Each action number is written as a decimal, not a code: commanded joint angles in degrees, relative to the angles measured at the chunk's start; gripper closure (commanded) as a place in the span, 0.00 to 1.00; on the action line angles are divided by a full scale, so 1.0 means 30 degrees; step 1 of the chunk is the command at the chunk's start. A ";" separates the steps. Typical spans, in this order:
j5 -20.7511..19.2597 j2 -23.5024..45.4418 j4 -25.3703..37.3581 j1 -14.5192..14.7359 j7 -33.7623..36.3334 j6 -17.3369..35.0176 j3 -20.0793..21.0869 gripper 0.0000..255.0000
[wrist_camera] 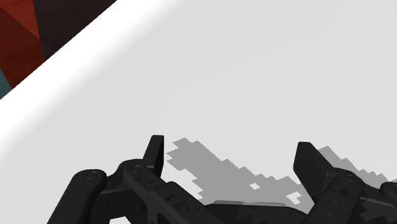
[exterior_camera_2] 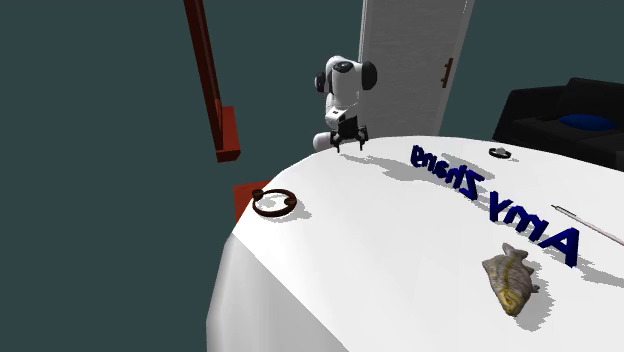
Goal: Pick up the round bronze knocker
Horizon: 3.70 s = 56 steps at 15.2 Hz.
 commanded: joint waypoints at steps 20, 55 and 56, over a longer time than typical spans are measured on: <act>-0.0685 1.2382 1.0649 -0.0884 -0.2746 0.3236 -0.2982 0.00; 0.1629 2.2318 2.2601 -0.2848 -0.4488 0.2010 -0.4302 1.00; 0.1655 2.2415 2.3006 -0.2894 -0.4462 0.1701 -0.4303 1.00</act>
